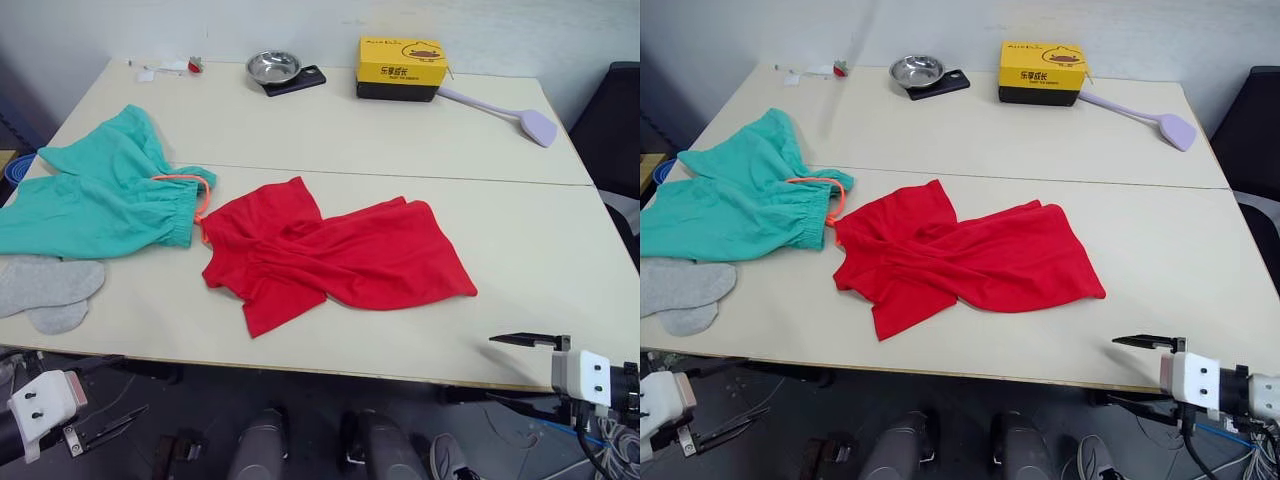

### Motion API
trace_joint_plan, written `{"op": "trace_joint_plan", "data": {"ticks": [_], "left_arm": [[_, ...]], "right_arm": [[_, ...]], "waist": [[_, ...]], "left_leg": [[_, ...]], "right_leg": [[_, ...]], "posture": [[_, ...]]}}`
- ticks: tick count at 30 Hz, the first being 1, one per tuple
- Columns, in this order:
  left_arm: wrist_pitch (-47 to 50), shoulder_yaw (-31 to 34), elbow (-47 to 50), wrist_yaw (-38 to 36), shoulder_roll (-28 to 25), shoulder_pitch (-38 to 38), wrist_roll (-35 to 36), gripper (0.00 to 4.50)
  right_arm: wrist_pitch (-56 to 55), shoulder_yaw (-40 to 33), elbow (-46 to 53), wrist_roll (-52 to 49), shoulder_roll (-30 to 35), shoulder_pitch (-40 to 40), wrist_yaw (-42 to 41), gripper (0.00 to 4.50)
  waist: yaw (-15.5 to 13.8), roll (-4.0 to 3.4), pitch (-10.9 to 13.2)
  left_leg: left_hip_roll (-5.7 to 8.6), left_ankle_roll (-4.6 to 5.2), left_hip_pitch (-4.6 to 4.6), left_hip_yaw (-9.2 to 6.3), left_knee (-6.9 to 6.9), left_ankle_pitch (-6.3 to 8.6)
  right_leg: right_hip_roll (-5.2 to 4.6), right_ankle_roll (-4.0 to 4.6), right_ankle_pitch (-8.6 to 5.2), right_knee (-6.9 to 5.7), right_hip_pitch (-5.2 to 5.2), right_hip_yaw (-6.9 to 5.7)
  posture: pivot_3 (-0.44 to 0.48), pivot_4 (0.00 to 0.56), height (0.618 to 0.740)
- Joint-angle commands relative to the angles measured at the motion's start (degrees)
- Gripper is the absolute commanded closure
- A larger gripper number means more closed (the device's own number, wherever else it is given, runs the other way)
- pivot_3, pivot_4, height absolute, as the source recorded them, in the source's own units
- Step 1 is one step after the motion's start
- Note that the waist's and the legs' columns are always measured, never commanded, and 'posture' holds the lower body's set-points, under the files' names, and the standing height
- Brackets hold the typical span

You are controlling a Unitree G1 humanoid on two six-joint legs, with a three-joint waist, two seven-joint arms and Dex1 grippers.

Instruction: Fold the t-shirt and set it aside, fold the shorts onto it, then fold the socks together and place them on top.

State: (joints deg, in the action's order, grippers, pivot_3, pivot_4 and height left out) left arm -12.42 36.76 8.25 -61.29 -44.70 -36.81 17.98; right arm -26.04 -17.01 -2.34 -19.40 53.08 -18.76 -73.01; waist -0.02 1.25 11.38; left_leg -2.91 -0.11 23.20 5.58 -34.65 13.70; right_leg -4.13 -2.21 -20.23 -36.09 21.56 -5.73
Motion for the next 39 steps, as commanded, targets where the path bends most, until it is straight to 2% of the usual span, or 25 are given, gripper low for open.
{"op": "trace_joint_plan", "data": {"ticks": [1,11,14,15,17,20,22,25,28,34,39], "left_arm": [[0.4,2.2,1.0,0.3,0.6,-0.7,1.6,0.01],[6.0,1.7,3.9,-1.7,0.6,-1.7,5.0,0.01],[15.9,1.9,7.1,-3.2,-1.6,-1.9,10.7,0.01],[19.7,2.1,8.7,-1.4,-1.5,0.0,13.9,0.01],[21.6,1.4,11.0,0.5,-1.3,3.4,15.5,0.01],[18.1,-5.0,14.9,-0.4,-2.1,6.4,9.5,0.01],[17.2,-9.9,17.2,1.6,-3.1,9.8,4.5,0.01],[17.8,-17.4,16.7,6.2,-3.8,19.0,-2.1,0.01],[15.8,-27.5,11.6,9.2,-2.1,29.7,-10.2,0.01],[15.2,-35.4,5.9,8.9,-2.4,37.7,-15.2,0.01],[17.0,-38.4,3.5,6.8,-2.6,41.1,-15.0,0.01]], "right_arm": [[0.2,-0.1,0.7,-0.7,-0.5,-0.3,0.1,0.00],[1.8,0.1,2.3,-1.4,-1.3,-1.0,1.3,0.00],[2.2,0.0,2.7,-1.5,-1.3,0.1,1.9,0.00],[2.1,0.2,2.1,-1.1,-1.2,2.2,2.3,0.00],[2.6,0.8,1.2,-0.8,-1.4,6.7,3.6,0.00],[0.8,3.2,0.9,0.9,-1.1,11.6,2.8,0.00],[-0.9,4.8,-0.2,2.2,-0.9,14.5,1.9,0.00],[-1.6,8.0,-3.1,4.2,-0.7,19.4,1.2,0.00],[-1.2,12.5,-8.4,8.1,-1.6,26.6,1.4,0.00],[-2.7,16.8,-17.1,13.3,-2.5,36.0,3.0,0.00],[-2.5,19.6,-24.2,17.4,-2.3,41.2,5.0,0.00]], "waist": [[0.0,0.00,0.0],[0.1,0.00,0.0],[0.1,0.02,0.0],[0.1,0.05,0.0],[0.1,-0.03,0.0],[0.1,-0.07,0.0],[0.1,-0.09,0.0],[-0.2,-0.10,0.0],[-0.2,-0.14,0.0],[0.7,-0.14,0.0],[0.5,-0.16,0.0]], "left_leg": [[0.00,0.01,0.00,0.00,0.00,0.00],[-0.03,0.03,0.00,0.00,-0.29,0.04],[-0.04,-0.19,0.00,0.00,-0.36,0.17],[-0.05,-0.18,0.00,-0.01,-0.39,0.17],[-0.03,-0.14,-0.01,-0.01,-0.47,0.15],[-0.04,-0.10,-0.04,0.02,-0.53,0.01],[-0.02,-0.06,-0.07,0.07,-0.52,-0.03],[-0.01,0.16,-0.07,0.09,-0.52,-0.19],[0.04,0.14,-0.17,0.10,-0.57,-0.27],[-0.02,0.12,-0.17,0.38,-0.53,-0.30],[0.01,0.12,-0.46,0.49,-0.62,-0.34]], "right_leg": [[0.00,0.00,0.00,0.00,0.00,0.00],[0.01,-0.03,0.02,-0.15,-0.05,0.01],[0.01,-0.03,0.03,-0.19,-0.07,0.02],[0.01,-0.03,0.03,-0.23,-0.07,0.01],[-0.01,-0.05,0.05,-0.35,-0.08,0.06],[0.00,-0.01,0.16,-0.43,-0.07,0.10],[0.00,-0.01,0.16,-0.45,-0.09,0.12],[0.01,-0.03,0.17,-0.59,-0.06,0.12],[0.00,-0.06,0.19,-0.79,-0.08,0.15],[0.05,-0.11,0.20,-0.96,0.09,0.36],[0.02,-0.13,0.19,-1.27,0.00,0.50]], "posture": [[0.000,0.150,0.740],[0.000,0.150,0.740],[0.000,0.150,0.740],[0.000,0.150,0.740],[0.000,0.150,0.740],[0.000,0.150,0.740],[0.000,0.150,0.740],[0.000,0.150,0.740],[0.000,0.150,0.740],[0.000,0.150,0.740],[0.000,0.150,0.740]]}}
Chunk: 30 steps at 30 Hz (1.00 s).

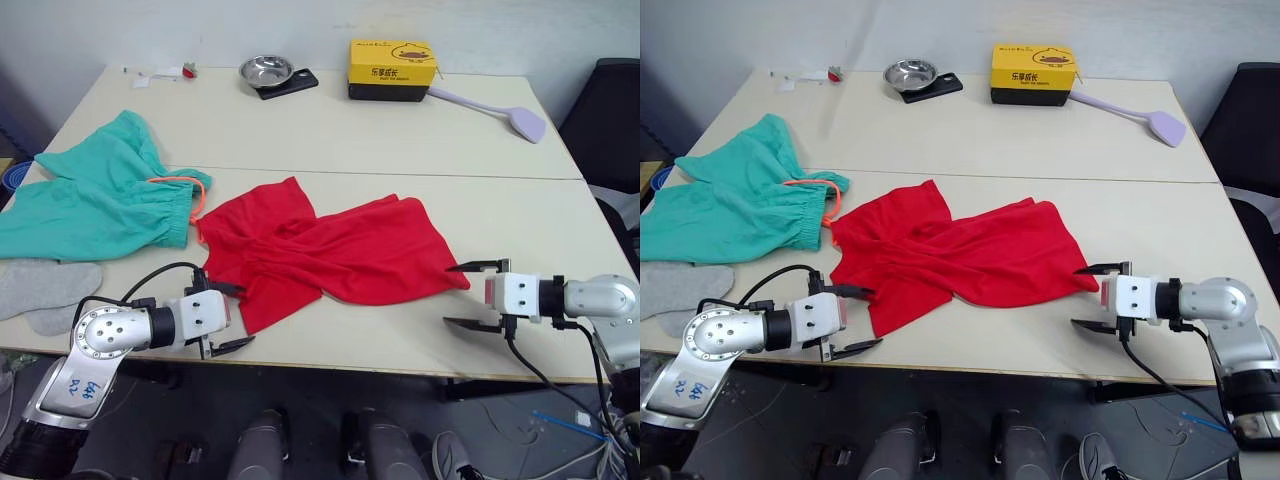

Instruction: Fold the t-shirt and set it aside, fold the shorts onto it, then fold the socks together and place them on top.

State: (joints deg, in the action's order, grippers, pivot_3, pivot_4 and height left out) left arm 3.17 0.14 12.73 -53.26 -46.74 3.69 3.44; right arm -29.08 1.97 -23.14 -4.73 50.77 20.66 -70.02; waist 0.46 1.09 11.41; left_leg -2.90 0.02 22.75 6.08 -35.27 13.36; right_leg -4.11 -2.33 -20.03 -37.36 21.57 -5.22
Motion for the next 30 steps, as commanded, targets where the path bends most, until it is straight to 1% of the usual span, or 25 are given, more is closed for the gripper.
{"op": "trace_joint_plan", "data": {"ticks": [1,4,5,7,9,13,14,15,16,17,18,20,23,25,26,30], "left_arm": [[1.8,-2.5,-1.1,-1.7,-0.6,0.9,-0.5,0.01],[4.9,-3.7,-0.9,-2.9,-0.6,1.3,0.1,0.01],[5.8,-4.0,-0.7,-2.9,-0.6,1.5,-0.1,0.00],[7.7,-4.7,-0.4,-3.3,-1.0,1.6,-0.6,0.41],[9.2,-5.5,-0.7,-3.3,-1.5,1.6,-1.5,0.89],[10.5,-5.7,-2.5,-2.0,-0.9,2.4,-1.8,2.21],[10.5,-5.9,-3.1,-1.9,-0.9,2.8,-2.0,2.59],[10.3,-6.0,-3.5,-1.9,-1.0,3.0,-2.1,2.87],[10.3,-6.0,-3.7,-2.0,-1.0,3.2,-1.9,3.22],[10.3,-6.0,-3.9,-2.0,-1.1,3.3,-1.7,3.50],[10.3,-5.9,-4.0,-2.1,-1.3,3.5,-1.4,3.80],[10.6,-5.4,-3.4,-3.2,-2.0,3.7,-0.2,4.46],[11.4,-4.1,-0.6,-6.8,-5.1,2.6,1.8,4.49],[9.1,-3.0,1.1,-11.0,-9.1,0.2,3.0,4.49],[9.8,-1.7,1.8,-12.3,-10.7,-1.3,4.4,4.49],[12.0,5.2,3.8,-15.0,-12.1,-7.4,11.8,4.49]], "right_arm": [[0.9,1.0,-4.4,3.2,-0.1,2.5,2.2,0.00],[2.4,2.3,-5.8,4.4,0.0,3.2,2.7,0.00],[2.9,2.4,-6.2,4.4,-0.1,3.3,3.0,0.19],[3.9,3.0,-6.6,4.7,0.0,3.3,3.2,0.61],[4.6,3.1,-6.8,4.6,-0.1,3.3,3.6,1.27],[8.1,2.5,-6.5,3.2,-0.8,3.9,4.3,2.64],[8.7,2.4,-6.3,2.9,-0.9,3.9,4.1,3.07],[9.1,2.4,-6.2,2.8,-0.9,3.8,4.0,3.38],[10.2,2.2,-5.9,2.3,-1.0,3.7,3.7,3.80],[11.0,2.1,-5.6,1.9,-1.0,3.5,3.4,4.07],[14.0,1.6,-4.7,0.3,-1.2,3.2,2.6,4.42],[19.3,1.0,-1.4,-3.7,-0.6,1.9,-1.1,4.50],[26.1,-0.4,5.3,-9.3,1.2,-1.4,-5.9,4.50],[30.2,-1.8,10.0,-12.1,2.9,-4.3,-7.7,4.50],[31.8,-2.5,12.5,-13.3,3.8,-6.2,-8.5,4.50],[35.5,-4.4,20.2,-16.0,7.5,-14.0,-11.3,4.50]], "waist": [[0.0,0.00,0.0],[0.0,0.07,0.0],[0.0,0.15,-0.1],[0.0,0.21,-0.2],[0.0,0.22,-0.3],[-0.1,0.15,-0.6],[-0.1,0.11,-0.6],[-0.1,0.06,-0.6],[-0.1,0.02,-0.7],[-0.2,0.00,-0.7],[-0.2,0.00,-0.7],[-0.2,0.00,-0.7],[-0.2,0.01,-0.7],[0.0,-0.01,-0.6],[0.5,-0.02,-0.6],[1.3,-0.18,-0.5]], "left_leg": [[0.01,0.00,-0.10,0.06,0.00,0.00],[0.00,0.00,-0.39,0.23,0.02,0.02],[-0.01,0.00,-0.42,0.27,0.03,0.02],[-0.02,0.00,-0.46,0.32,0.07,0.04],[-0.01,0.02,-0.48,0.37,0.07,0.05],[0.00,0.05,-0.61,0.49,0.07,0.07],[-0.01,0.05,-0.64,0.49,0.07,0.07],[-0.01,0.04,-0.65,0.49,0.07,0.08],[-0.01,0.03,-0.66,0.49,0.07,0.08],[-0.01,0.01,-0.66,0.51,0.07,0.09],[-0.01,0.02,-0.66,0.52,0.07,0.09],[-0.01,0.04,-0.65,0.54,0.08,0.08],[-0.04,0.05,-0.58,0.54,0.17,0.08],[-0.09,0.00,-0.50,0.54,0.25,0.11],[-0.14,-0.03,-0.46,0.56,0.25,0.16],[-0.18,-0.03,-0.46,0.60,0.27,0.31]], "right_leg": [[-0.01,0.00,0.00,-0.04,-0.05,0.08],[-0.03,0.00,0.00,-0.07,-0.21,0.33],[-0.03,0.00,0.00,-0.08,-0.22,0.38],[-0.03,0.00,0.00,-0.07,-0.22,0.46],[-0.05,-0.01,0.01,-0.07,-0.24,0.51],[-0.07,-0.03,0.02,-0.09,-0.27,0.66],[-0.07,-0.03,0.03,-0.10,-0.27,0.67],[-0.08,-0.03,0.03,-0.10,-0.27,0.69],[-0.08,-0.02,0.03,-0.11,-0.27,0.70],[-0.08,-0.01,0.04,-0.11,-0.27,0.71],[-0.08,-0.01,0.04,-0.12,-0.26,0.73],[-0.08,-0.01,0.04,-0.13,-0.22,0.76],[-0.07,0.04,0.01,-0.14,-0.10,0.75],[-0.03,0.09,-0.04,-0.14,-0.01,0.73],[0.00,0.14,-0.09,-0.15,0.04,0.73],[0.05,0.11,-0.22,-0.12,0.05,0.73]], "posture": [[0.000,0.150,0.740],[0.000,0.150,0.740],[0.000,0.150,0.740],[0.000,0.150,0.740],[0.000,0.150,0.740],[0.000,0.150,0.740],[0.000,0.150,0.740],[0.000,0.150,0.740],[0.000,0.150,0.740],[0.000,0.150,0.740],[0.000,0.150,0.740],[0.000,0.150,0.740],[0.000,0.150,0.740],[0.000,0.150,0.740],[0.000,0.150,0.740],[0.000,0.150,0.740]]}}
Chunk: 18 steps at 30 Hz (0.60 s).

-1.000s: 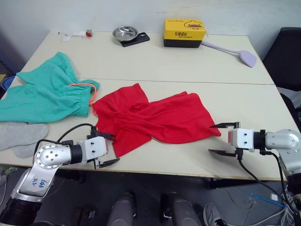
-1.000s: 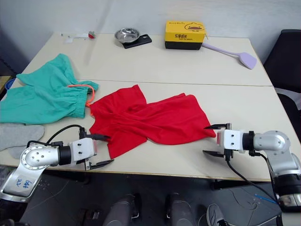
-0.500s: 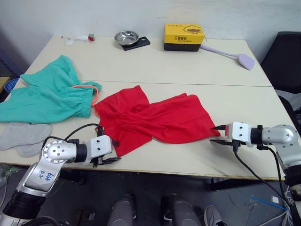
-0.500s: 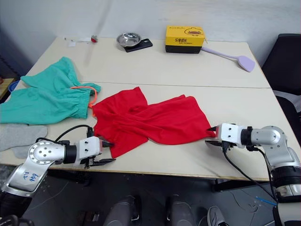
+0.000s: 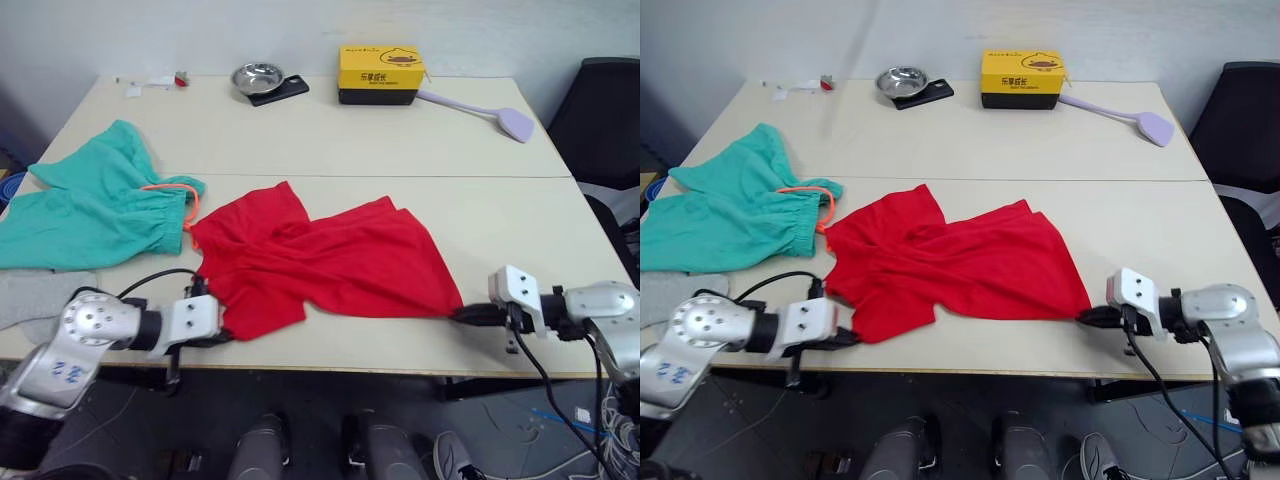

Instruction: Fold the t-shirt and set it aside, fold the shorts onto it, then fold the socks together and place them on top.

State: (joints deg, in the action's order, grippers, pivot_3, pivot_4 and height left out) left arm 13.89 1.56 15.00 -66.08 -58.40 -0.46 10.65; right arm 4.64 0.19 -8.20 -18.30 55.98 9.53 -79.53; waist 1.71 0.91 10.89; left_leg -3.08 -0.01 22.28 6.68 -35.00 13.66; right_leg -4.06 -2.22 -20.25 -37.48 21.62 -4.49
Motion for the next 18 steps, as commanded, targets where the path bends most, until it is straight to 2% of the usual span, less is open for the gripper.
{"op": "trace_joint_plan", "data": {"ticks": [1,7,10,18], "left_arm": [[1.0,5.2,1.6,-2.9,-0.8,-5.0,5.3,4.49],[-0.5,12.7,0.8,-7.3,-2.3,-15.1,8.0,4.49],[2.7,15.6,2.1,-9.9,-3.3,-18.1,10.7,4.49],[8.8,18.6,4.2,-12.1,-4.4,-18.8,15.7,4.49]], "right_arm": [[2.3,-3.0,6.7,-2.6,2.6,-4.6,-1.8,4.50],[6.8,-3.7,14.6,-4.4,4.2,-11.5,-1.9,4.50],[10.5,-3.8,18.7,-6.2,6.0,-14.3,-3.4,4.50],[15.3,-4.5,22.6,-8.3,9.3,-17.6,-5.5,4.50]], "waist": [[0.1,0.03,0.1],[-0.2,0.15,0.1],[-0.2,0.15,0.1],[-0.3,0.17,0.2]], "left_leg": [[0.00,0.00,0.00,0.02,-0.02,0.00],[-0.02,-0.33,0.01,0.01,-0.05,0.21],[-0.02,-0.33,0.05,0.01,-0.04,0.23],[-0.03,-0.29,0.22,-0.01,0.01,0.35]], "right_leg": [[0.00,0.00,0.00,-0.01,0.01,0.01],[0.00,0.02,-0.01,0.04,0.04,0.04],[-0.03,0.07,-0.03,0.11,0.07,0.06],[-0.03,0.15,-0.08,0.27,0.19,0.06]], "posture": [[0.000,0.150,0.740],[0.000,0.150,0.740],[0.000,0.150,0.740],[0.000,0.150,0.740]]}}
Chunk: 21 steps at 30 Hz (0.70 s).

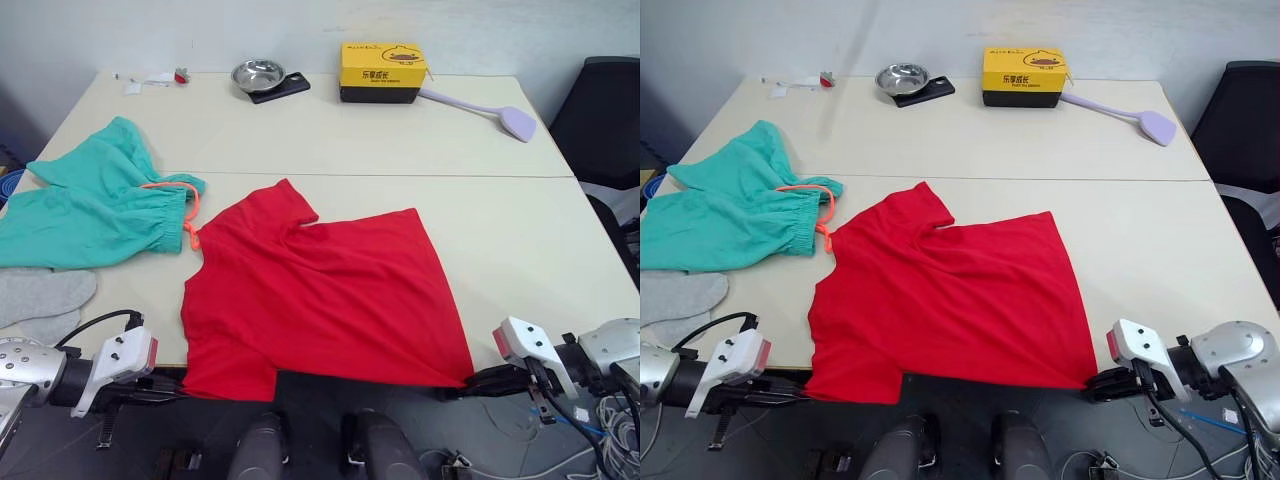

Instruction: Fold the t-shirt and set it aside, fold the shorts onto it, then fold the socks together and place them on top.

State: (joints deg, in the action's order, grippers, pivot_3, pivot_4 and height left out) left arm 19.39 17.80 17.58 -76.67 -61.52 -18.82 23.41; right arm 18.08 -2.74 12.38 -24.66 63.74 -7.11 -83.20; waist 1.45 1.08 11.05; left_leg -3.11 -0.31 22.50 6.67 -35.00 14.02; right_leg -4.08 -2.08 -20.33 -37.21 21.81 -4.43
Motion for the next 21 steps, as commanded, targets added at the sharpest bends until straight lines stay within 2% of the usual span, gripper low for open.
{"op": "trace_joint_plan", "data": {"ticks": [1,8,13,21], "left_arm": [[5.0,2.8,1.9,-2.4,-2.2,-1.1,3.6,4.49],[13.2,7.0,3.2,-6.9,-5.4,-5.7,6.8,4.49],[16.2,9.9,3.2,-7.9,-5.3,-7.2,8.2,4.49],[21.8,17.9,2.4,-14.0,-6.6,-12.8,10.3,4.49]], "right_arm": [[2.9,-1.5,2.6,-2.5,2.3,-1.6,-2.7,4.50],[4.3,-2.3,4.2,-3.3,4.3,-4.3,-4.1,4.50],[2.7,-3.6,4.1,-2.0,4.7,-6.2,-3.8,4.50],[0.9,-10.0,6.1,-1.8,9.0,-14.4,-7.9,4.50]], "waist": [[0.0,0.00,0.0],[0.1,0.03,0.0],[0.0,0.02,0.0],[0.0,0.07,0.0]], "left_leg": [[0.00,0.03,0.01,0.00,0.00,0.00],[-0.01,0.22,0.16,0.02,0.00,-0.03],[0.00,0.17,0.26,0.02,-0.02,0.00],[0.01,0.29,0.70,0.02,-0.10,-0.04]], "right_leg": [[0.00,0.00,0.00,0.02,0.00,0.00],[0.02,0.00,-0.01,0.07,0.15,0.00],[0.02,0.01,-0.01,0.11,0.23,-0.01],[0.05,-0.01,0.00,0.08,0.61,-0.03]], "posture": [[0.000,0.150,0.740],[0.000,0.150,0.740],[0.000,0.150,0.740],[0.000,0.150,0.740]]}}
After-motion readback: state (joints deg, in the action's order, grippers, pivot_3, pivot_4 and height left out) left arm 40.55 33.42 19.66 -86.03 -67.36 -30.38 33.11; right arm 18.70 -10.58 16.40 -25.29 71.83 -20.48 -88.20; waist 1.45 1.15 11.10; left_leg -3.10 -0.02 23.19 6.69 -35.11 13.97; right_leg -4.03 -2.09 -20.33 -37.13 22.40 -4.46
